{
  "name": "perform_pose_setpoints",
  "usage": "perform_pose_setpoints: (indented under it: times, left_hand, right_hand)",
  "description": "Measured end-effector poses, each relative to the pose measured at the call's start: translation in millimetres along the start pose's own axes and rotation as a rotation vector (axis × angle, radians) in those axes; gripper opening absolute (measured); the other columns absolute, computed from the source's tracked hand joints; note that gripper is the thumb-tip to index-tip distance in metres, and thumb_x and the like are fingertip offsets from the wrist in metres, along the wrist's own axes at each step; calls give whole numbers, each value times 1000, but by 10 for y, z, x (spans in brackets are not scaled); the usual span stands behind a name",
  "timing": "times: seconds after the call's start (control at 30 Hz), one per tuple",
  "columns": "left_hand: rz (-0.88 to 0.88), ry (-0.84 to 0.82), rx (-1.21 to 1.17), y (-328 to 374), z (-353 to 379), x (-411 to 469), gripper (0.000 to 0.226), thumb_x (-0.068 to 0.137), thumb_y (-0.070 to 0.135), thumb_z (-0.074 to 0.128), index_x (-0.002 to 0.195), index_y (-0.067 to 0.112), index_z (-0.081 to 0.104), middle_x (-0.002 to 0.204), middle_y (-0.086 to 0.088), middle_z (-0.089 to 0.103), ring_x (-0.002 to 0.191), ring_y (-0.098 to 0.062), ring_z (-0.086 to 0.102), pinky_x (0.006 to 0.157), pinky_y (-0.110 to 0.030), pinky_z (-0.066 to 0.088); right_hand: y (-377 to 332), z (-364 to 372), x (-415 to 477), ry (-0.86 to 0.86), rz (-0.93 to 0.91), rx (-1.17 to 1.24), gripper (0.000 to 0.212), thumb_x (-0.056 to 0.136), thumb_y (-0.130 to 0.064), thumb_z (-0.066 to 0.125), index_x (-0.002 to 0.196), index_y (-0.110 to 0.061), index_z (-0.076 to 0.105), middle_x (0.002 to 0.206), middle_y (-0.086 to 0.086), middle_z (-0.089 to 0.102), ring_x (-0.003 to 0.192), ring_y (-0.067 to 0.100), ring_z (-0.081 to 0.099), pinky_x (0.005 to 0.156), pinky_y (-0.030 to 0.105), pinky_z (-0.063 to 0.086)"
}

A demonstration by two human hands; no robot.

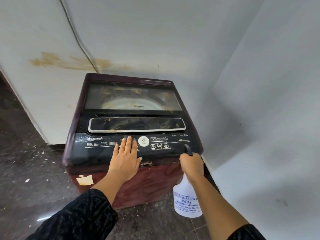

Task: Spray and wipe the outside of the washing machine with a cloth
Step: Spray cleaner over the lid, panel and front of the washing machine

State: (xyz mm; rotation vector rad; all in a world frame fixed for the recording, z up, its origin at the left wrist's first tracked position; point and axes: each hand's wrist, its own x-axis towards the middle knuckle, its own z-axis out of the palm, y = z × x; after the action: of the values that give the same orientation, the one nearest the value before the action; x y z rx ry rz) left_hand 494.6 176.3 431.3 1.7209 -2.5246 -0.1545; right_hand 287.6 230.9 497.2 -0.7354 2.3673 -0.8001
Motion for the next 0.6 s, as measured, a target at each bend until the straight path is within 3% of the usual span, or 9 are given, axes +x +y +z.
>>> perform_pose_setpoints:
  times: [0.13,0.3,0.47,0.6]
  left_hand:
    - [-42,28,22,-1,29,-77,69,93,49,24,146,8,6,156,-16,2,143,-31,-1,115,-47,8]
    - [-161,34,14,-184,19,-257,69,93,49,25,146,8,6,156,-16,3,143,-32,-2,115,-49,8]
    - [-227,72,29,-510,-87,-402,68,93,47,30,146,7,10,155,-19,6,142,-36,1,114,-51,10]
    - [-248,99,17,-673,-142,-521,66,93,43,33,145,7,13,155,-19,10,142,-37,4,113,-53,12]
  right_hand:
    - [-10,152,-128,-105,-108,-26,18,73,-25,51,83,-17,63,80,4,65,73,26,59,65,31,42]
    - [-74,502,-459,-259,-237,-7,11,77,-21,53,70,-14,58,65,-1,59,58,15,52,49,27,35]
    - [4,859,-882,-382,-387,-41,12,78,-23,54,67,-20,53,63,-7,55,64,23,53,58,30,37]
    - [200,1012,-1168,-477,-455,22,7,77,-15,57,70,-16,54,71,8,60,67,28,56,61,39,45]
